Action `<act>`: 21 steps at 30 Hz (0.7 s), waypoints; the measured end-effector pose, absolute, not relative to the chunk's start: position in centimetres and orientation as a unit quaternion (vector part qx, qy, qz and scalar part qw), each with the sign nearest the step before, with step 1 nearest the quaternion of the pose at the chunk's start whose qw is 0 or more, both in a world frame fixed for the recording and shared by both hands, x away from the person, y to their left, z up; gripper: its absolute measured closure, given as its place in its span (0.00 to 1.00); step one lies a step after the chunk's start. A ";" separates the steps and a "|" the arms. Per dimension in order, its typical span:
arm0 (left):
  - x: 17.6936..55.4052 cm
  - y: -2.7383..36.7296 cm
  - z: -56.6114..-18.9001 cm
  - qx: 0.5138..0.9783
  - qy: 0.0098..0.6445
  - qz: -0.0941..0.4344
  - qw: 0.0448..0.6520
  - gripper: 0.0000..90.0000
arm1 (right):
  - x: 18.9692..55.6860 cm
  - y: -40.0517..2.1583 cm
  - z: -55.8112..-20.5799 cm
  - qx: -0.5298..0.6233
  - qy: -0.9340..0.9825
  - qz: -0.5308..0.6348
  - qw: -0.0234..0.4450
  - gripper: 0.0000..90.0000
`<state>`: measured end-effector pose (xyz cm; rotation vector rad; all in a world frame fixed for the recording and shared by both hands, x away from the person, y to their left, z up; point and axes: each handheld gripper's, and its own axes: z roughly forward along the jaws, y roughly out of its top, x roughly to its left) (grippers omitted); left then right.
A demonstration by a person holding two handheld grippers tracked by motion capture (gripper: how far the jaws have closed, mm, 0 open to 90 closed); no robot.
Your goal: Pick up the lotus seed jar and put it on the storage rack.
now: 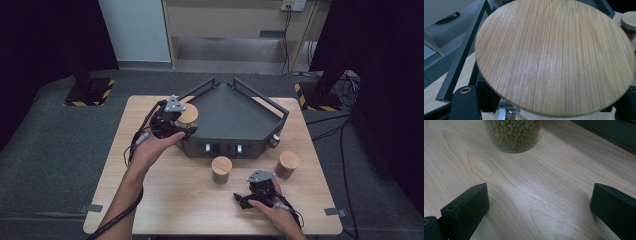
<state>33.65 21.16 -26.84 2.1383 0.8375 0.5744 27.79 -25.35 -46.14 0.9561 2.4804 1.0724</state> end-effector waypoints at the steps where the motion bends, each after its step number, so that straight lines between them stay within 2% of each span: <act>1: 33.9 21.0 -26.8 0.837 0.326 0.225 0.377 0.27 | 27.8 -25.4 -46.1 0.330 0.857 0.371 0.137 0.03; 21: 38.3 18.4 -27.0 0.840 0.336 0.217 0.367 0.27 | 27.7 -25.3 -46.1 0.329 0.858 0.370 0.139 0.03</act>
